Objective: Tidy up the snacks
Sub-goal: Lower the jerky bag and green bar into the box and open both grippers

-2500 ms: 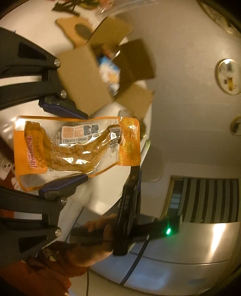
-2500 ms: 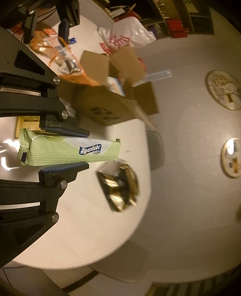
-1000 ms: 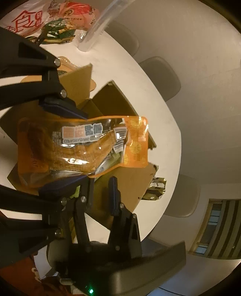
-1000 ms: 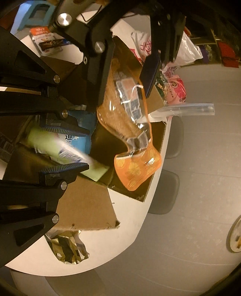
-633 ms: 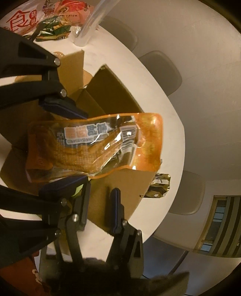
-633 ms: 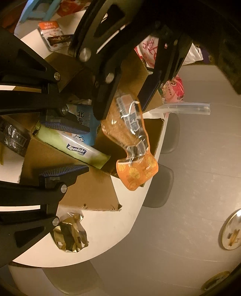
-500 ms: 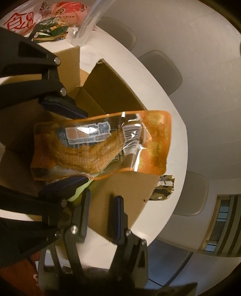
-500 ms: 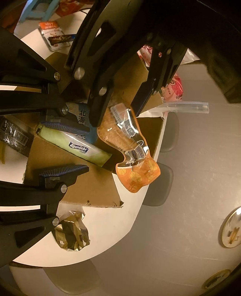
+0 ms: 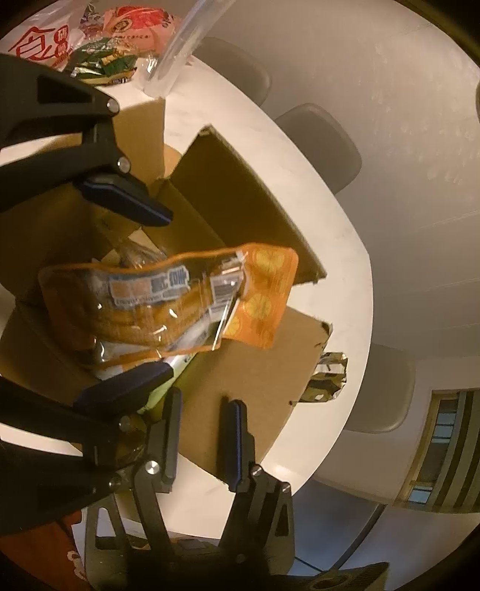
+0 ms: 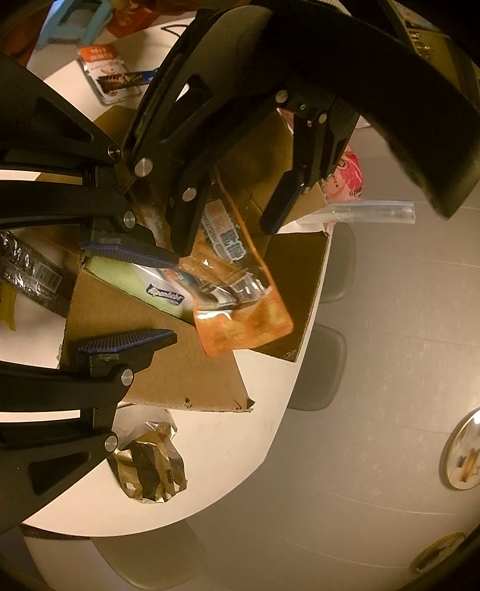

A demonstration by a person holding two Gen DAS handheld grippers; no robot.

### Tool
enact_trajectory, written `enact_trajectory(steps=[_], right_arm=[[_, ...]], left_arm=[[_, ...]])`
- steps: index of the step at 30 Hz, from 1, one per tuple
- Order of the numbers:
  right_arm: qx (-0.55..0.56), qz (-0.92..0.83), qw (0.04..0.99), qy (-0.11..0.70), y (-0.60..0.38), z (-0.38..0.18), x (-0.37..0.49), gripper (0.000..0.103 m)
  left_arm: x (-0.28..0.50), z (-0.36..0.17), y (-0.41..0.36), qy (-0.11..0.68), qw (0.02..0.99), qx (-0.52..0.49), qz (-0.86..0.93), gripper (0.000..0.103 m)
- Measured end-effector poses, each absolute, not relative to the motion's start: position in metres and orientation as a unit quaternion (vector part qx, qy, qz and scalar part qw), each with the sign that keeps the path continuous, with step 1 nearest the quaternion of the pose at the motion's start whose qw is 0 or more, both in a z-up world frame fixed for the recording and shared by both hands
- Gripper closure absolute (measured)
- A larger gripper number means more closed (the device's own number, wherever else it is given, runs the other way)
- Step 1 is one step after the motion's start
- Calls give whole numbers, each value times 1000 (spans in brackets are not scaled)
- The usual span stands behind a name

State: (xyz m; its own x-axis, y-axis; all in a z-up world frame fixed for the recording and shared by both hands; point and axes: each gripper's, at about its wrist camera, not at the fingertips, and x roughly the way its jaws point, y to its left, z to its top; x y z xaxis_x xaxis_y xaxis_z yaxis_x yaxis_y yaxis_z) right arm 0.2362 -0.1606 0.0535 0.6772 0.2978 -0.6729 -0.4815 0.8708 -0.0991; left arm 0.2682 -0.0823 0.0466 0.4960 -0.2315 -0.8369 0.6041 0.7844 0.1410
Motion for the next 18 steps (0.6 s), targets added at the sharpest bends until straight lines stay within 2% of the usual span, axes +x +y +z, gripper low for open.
enact_trajectory(steps=[2,6,12,18], right_arm=[[-136,215,906,339,-161,54,235,72],[-127,220,907,336,-164,56,230,71],[-112,227,913,318,-171,65,214,67],[-92,231,921,300,-185,72,184,66]], left_arm=[[265,51,-78,432,842,209,-248,30],[256,63,-71,411,857,186,-247,22],[222,89,-53,365,886,162,-238,16],[177,98,-32,335,907,147,-208,16]])
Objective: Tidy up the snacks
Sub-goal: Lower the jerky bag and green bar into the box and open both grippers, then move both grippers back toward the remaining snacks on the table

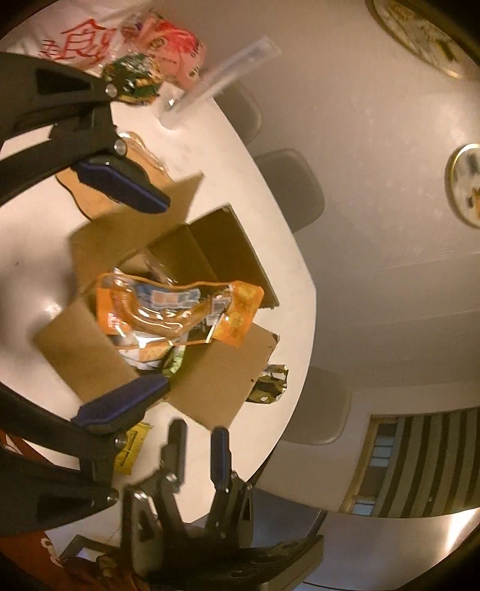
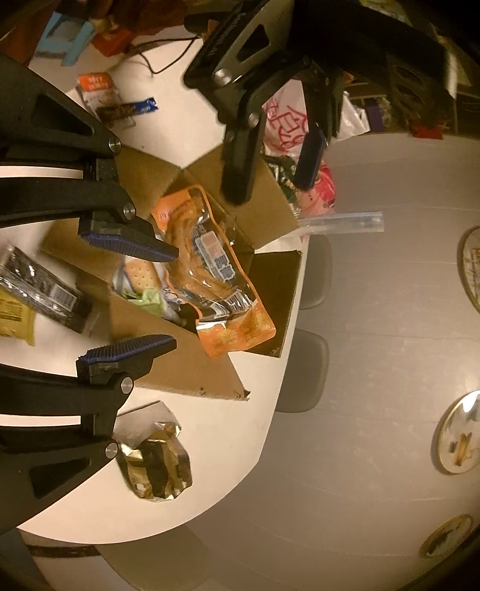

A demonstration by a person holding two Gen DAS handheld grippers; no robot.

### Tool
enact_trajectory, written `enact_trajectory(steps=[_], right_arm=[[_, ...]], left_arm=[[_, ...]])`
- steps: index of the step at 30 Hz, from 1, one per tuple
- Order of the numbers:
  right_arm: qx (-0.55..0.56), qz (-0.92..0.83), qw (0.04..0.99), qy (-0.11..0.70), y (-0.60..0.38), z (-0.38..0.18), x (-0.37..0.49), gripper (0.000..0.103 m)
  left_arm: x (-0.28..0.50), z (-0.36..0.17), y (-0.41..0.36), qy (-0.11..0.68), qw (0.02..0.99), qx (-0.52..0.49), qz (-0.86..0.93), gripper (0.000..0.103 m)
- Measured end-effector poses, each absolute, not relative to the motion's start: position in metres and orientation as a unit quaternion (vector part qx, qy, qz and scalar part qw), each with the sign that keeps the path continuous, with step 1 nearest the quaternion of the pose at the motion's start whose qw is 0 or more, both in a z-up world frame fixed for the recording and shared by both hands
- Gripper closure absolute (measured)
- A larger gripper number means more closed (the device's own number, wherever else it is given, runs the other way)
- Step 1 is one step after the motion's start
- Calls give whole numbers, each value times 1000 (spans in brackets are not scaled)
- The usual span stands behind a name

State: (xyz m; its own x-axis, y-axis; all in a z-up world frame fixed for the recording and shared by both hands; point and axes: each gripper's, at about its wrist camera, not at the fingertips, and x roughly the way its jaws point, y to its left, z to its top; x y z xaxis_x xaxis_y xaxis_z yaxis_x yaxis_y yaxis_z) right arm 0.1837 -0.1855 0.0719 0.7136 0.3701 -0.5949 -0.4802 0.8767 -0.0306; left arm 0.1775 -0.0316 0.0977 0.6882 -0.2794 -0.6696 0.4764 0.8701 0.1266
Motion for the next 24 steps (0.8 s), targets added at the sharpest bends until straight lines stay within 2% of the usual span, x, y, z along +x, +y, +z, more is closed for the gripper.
enact_trajectory(steps=[5,11,18,24], right_arm=[[-76,222,929,287,-200,69,153,63],[-61,205,930,299,-212,41,126,60],[-40,224,918,325,-203,-9,99,60],[-42,192,928,316,-202,-32,82,60]], left_arm=[[138,85,-9,319,922,128,-177,16],[94,49,12,315,933,110,-134,16],[58,-15,36,344,932,83,-78,16],[37,-64,64,385,922,25,-36,16]])
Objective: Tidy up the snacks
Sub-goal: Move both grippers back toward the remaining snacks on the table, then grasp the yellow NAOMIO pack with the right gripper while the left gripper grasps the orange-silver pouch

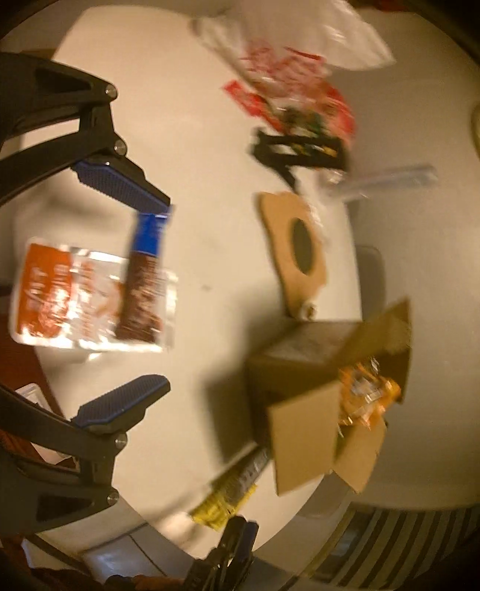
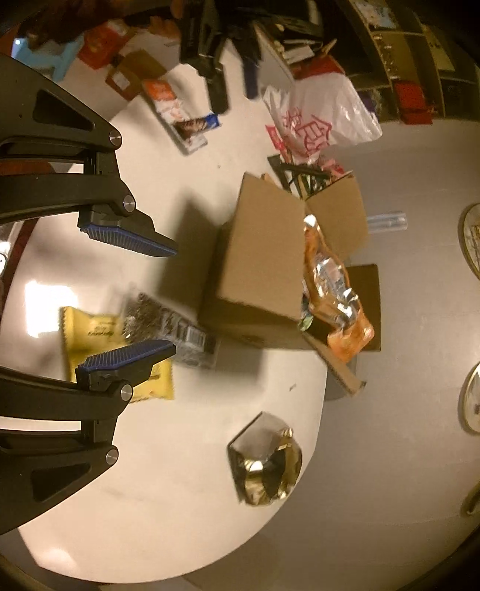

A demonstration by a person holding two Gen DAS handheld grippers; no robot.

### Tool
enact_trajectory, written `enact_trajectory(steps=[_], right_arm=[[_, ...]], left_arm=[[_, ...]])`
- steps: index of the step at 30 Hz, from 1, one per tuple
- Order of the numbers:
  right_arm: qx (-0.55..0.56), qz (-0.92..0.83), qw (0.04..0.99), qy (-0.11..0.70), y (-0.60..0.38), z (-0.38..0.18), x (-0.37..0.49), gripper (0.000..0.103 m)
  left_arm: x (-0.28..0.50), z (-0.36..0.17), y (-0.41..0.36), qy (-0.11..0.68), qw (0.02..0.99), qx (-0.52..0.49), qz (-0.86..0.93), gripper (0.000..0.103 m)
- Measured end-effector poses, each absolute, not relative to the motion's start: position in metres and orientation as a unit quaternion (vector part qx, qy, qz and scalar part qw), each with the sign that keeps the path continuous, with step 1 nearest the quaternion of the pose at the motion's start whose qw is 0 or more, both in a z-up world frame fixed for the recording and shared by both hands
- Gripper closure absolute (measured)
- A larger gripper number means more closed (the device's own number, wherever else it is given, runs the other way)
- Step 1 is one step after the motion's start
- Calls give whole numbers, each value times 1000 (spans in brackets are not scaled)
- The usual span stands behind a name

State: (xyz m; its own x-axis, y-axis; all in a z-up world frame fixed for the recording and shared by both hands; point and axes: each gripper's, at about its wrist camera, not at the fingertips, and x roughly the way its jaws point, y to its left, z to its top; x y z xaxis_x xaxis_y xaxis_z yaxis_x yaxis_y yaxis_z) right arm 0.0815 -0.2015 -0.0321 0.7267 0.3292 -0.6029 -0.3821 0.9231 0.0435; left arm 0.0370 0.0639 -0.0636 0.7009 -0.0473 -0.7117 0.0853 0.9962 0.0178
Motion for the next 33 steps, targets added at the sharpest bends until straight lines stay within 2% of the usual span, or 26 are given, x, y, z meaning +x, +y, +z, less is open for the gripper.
enact_trajectory(steps=[9,15,24,25,26,30,33], right_arm=[[-26,168,930,326,-220,-52,82,59],[-23,181,929,322,-215,-54,80,59],[-24,151,931,332,-227,-59,87,58],[-24,148,931,333,-229,-60,87,57],[-22,146,931,334,-231,-62,87,56],[-22,142,932,333,-234,-63,85,53],[-33,139,933,329,-234,-64,84,40]], left_arm=[[23,-101,65,411,910,32,-31,17],[24,-102,65,400,915,17,-52,38],[30,-100,31,389,914,34,-114,39],[32,-100,26,388,913,33,-121,41],[34,-99,20,385,913,34,-128,51],[48,-98,1,386,913,40,-127,51],[55,-98,-8,386,912,41,-133,51]])
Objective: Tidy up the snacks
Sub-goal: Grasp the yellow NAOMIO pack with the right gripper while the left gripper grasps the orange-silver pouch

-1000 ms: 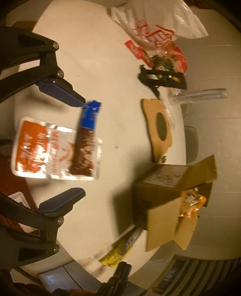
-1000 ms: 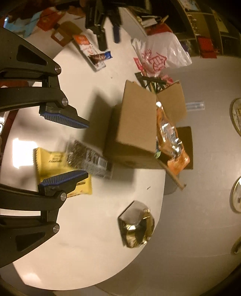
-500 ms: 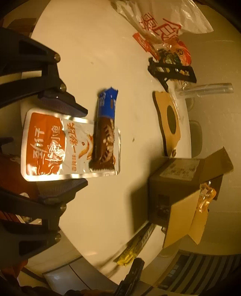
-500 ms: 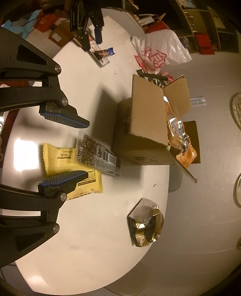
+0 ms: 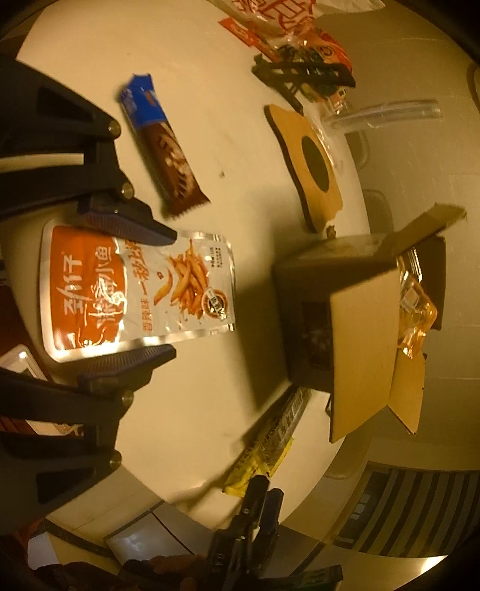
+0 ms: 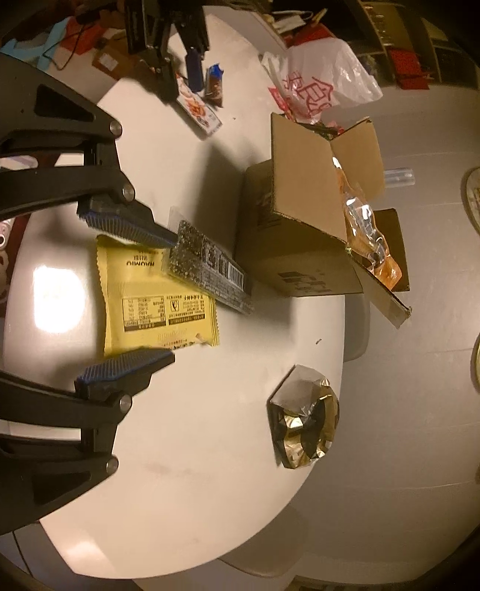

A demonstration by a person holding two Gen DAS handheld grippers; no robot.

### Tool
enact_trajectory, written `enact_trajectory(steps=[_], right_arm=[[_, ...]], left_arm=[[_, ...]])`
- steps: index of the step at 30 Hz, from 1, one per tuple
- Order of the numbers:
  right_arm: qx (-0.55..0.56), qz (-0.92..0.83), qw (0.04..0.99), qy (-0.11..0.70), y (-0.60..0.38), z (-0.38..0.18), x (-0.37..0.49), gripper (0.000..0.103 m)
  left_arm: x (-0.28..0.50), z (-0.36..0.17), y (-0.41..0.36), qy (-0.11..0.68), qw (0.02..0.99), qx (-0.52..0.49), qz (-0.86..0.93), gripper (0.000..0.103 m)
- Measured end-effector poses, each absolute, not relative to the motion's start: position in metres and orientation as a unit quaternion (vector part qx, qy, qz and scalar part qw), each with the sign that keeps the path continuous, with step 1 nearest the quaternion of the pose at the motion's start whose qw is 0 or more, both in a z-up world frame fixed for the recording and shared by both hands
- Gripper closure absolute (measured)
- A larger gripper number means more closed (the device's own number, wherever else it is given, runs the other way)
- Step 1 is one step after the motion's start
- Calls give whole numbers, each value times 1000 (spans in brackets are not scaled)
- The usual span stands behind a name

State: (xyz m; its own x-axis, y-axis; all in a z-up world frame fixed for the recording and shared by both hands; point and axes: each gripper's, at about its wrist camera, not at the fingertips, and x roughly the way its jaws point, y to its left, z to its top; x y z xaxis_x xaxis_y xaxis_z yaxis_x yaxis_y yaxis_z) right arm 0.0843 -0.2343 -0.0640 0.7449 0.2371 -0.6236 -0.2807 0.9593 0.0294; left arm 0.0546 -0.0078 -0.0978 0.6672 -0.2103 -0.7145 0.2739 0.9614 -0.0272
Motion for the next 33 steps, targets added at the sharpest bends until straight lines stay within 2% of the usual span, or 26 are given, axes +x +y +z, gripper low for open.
enact_trajectory(steps=[4,8,13,17,27,33], right_arm=[[-46,141,931,332,-234,-68,87,34],[-64,153,924,345,-231,-78,96,32],[-75,155,921,350,-225,-86,107,33],[-75,149,922,350,-225,-87,107,38],[-54,117,926,354,-253,-83,95,38],[-46,109,928,353,-265,-82,91,38]], left_arm=[[61,-99,-16,384,912,43,-140,51],[64,-100,-28,380,911,51,-153,50],[67,-100,-36,378,909,57,-163,45],[65,-99,-31,379,909,53,-166,34],[57,-102,-13,386,901,68,-186,27],[57,-102,-10,389,897,67,-200,27]])
